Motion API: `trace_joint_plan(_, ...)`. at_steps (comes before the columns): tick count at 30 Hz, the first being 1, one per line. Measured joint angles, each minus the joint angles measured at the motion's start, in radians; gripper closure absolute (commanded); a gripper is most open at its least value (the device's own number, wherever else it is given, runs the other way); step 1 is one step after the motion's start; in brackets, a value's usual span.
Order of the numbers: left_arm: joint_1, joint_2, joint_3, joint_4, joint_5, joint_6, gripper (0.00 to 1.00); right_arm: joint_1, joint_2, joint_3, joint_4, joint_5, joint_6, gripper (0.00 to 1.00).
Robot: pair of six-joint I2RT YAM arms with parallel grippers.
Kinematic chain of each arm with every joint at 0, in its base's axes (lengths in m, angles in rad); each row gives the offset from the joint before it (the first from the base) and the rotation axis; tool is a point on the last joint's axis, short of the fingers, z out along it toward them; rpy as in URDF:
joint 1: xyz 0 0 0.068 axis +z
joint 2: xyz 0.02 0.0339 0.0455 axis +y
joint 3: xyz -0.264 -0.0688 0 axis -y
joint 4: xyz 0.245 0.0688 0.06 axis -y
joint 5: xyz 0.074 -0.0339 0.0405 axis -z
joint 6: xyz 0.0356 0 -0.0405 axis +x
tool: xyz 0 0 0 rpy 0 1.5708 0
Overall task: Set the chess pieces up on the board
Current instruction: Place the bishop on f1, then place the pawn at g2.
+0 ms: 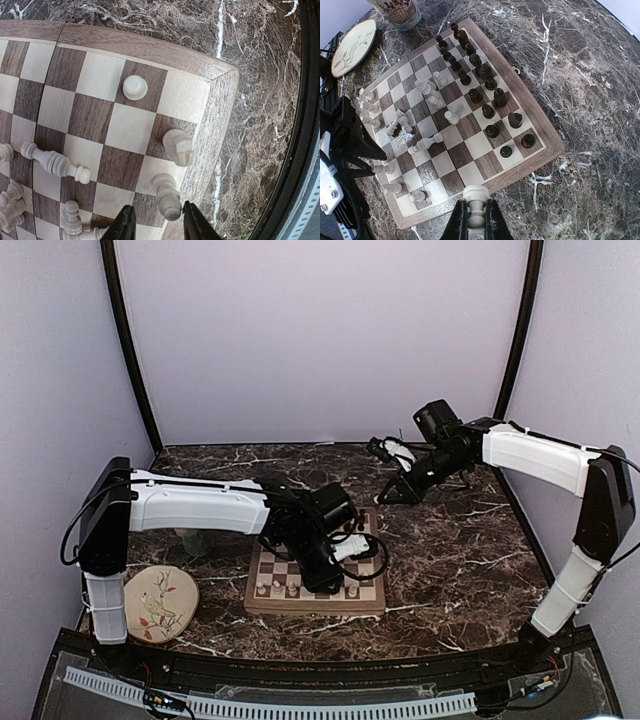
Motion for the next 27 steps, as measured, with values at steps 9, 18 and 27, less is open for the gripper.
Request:
trace_joint_plan(9, 0.003, -0.182, -0.074, 0.035, -0.056, 0.006, 0.51, 0.036, 0.03, 0.036, -0.05, 0.021, -0.049, 1.0)
trace_joint_plan(18, 0.229, -0.609, -0.331, 0.294, -0.082, 0.016, 0.51, 0.195, 0.179, 0.199, -0.179, 0.117, -0.147, 1.0)
trace_joint_plan(27, 0.483, -0.66, -0.591, 0.586, -0.099, -0.087, 0.51, 0.335, 0.328, 0.275, -0.29, 0.239, -0.208, 1.0)
